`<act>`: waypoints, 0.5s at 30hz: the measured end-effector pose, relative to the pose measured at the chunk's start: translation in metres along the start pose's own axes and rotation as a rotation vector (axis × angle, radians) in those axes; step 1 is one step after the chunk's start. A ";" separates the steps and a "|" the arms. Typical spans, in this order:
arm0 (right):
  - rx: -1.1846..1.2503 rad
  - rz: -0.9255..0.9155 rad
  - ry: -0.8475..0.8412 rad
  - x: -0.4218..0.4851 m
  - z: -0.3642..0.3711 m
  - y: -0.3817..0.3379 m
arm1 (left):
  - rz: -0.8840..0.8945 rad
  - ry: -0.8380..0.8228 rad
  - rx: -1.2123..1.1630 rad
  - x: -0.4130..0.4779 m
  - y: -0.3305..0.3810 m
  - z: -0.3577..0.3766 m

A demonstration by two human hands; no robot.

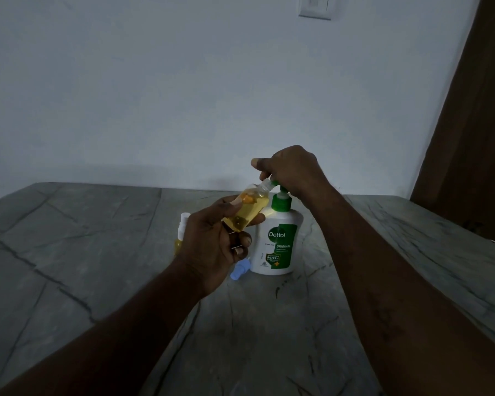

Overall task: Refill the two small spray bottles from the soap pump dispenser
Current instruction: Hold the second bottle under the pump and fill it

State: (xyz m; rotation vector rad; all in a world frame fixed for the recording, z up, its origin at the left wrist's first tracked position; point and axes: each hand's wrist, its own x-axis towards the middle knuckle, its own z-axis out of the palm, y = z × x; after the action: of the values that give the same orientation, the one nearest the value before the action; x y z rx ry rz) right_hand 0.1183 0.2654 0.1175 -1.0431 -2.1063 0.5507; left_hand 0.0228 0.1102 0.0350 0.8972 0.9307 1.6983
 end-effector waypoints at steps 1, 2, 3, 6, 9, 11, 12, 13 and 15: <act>0.031 0.015 -0.016 -0.001 0.000 0.000 | 0.001 0.000 -0.001 0.000 0.000 0.000; 0.058 0.033 -0.034 -0.002 0.000 0.000 | 0.001 0.001 -0.001 0.000 0.000 -0.001; 0.078 0.052 -0.052 -0.003 0.000 0.001 | 0.001 0.003 -0.002 0.000 0.000 -0.001; 0.109 0.106 -0.099 -0.004 0.003 0.003 | -0.003 0.016 0.004 -0.001 -0.002 0.000; 0.119 0.124 -0.101 -0.003 0.004 0.005 | -0.007 0.021 0.008 -0.001 -0.002 0.001; 0.110 0.101 -0.085 -0.003 0.004 0.005 | -0.006 0.022 0.007 -0.001 -0.002 0.001; 0.094 0.081 -0.069 -0.003 0.004 0.005 | -0.005 0.020 0.010 -0.001 -0.002 0.000; 0.073 0.058 -0.050 -0.003 0.003 0.005 | -0.004 0.018 0.013 -0.001 -0.002 0.000; 0.052 0.030 -0.025 -0.003 0.002 0.004 | -0.001 0.016 0.015 -0.001 -0.002 0.000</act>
State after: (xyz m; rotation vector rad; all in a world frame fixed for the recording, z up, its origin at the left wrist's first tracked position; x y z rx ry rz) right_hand 0.1198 0.2654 0.1121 -1.0449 -2.0899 0.6332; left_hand 0.0237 0.1097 0.0329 0.8940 0.9553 1.7021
